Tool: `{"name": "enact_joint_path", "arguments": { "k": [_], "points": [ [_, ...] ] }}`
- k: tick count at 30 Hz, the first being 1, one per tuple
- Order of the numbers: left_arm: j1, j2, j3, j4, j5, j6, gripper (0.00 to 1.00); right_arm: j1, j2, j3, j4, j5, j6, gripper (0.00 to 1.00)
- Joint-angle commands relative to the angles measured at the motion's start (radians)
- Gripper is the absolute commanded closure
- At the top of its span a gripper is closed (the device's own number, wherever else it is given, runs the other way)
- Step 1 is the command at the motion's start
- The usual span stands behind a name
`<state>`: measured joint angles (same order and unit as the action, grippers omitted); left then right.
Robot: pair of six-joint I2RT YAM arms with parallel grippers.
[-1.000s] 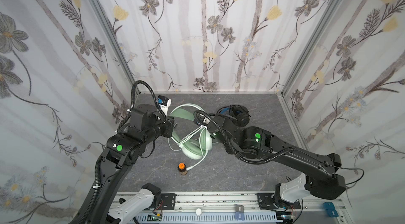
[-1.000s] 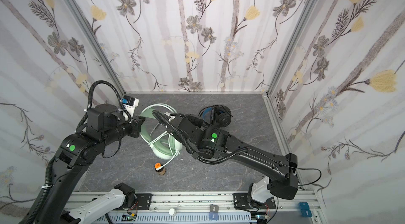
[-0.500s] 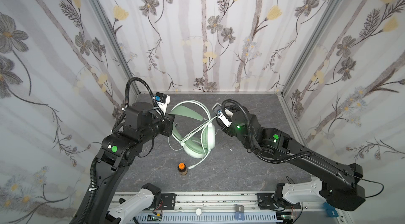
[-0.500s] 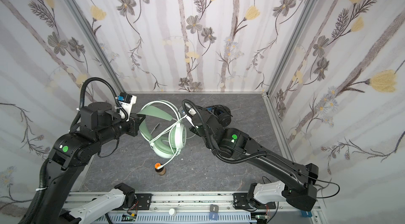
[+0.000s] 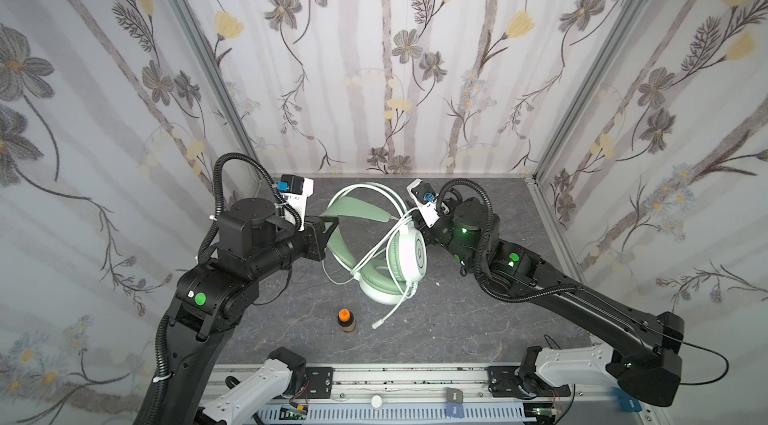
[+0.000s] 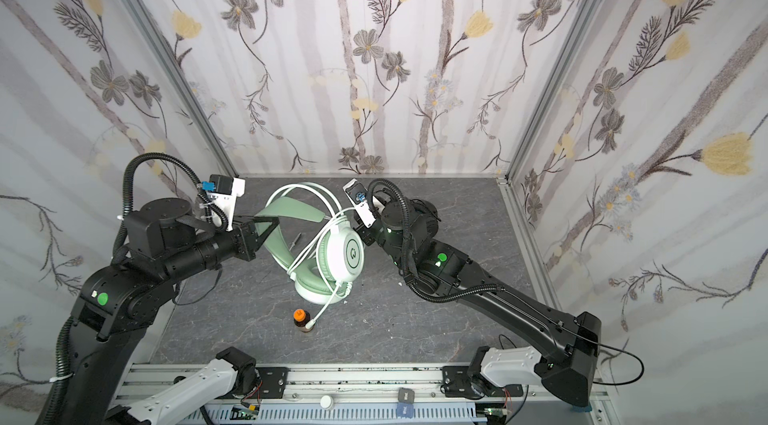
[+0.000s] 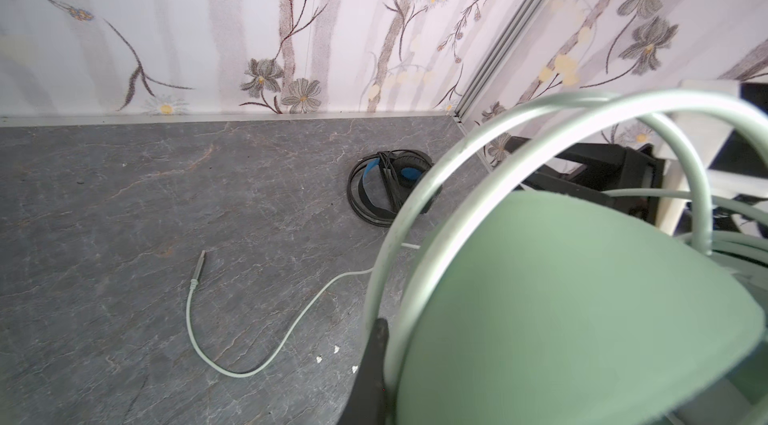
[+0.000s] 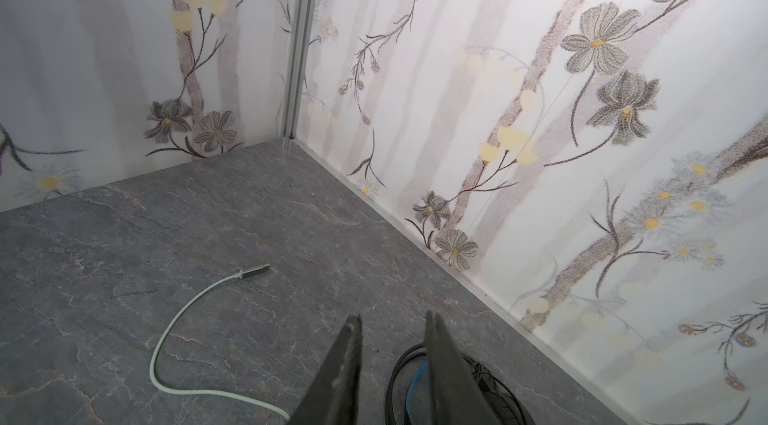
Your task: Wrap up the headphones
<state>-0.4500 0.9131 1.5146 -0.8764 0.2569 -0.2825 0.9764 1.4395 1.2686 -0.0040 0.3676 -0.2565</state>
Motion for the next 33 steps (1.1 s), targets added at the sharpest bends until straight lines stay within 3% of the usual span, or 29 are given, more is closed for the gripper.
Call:
{"name": "enact_joint_path", "arguments": {
  "k": [1, 12, 33],
  "points": [
    [0.002, -0.008, 0.054, 0.058, 0.039, -0.078, 1.0, -0.014, 0.016, -0.015, 0.158, -0.084, 0.044, 0.73],
    [0.002, 0.018, 0.176, 0.108, 0.033, -0.175, 1.0, -0.088, 0.029, -0.1, 0.399, -0.281, 0.251, 0.71],
    [0.002, 0.067, 0.263, 0.337, 0.004, -0.374, 1.0, -0.101, 0.328, -0.074, 0.634, -0.489, 0.454, 0.74]
  ]
}}
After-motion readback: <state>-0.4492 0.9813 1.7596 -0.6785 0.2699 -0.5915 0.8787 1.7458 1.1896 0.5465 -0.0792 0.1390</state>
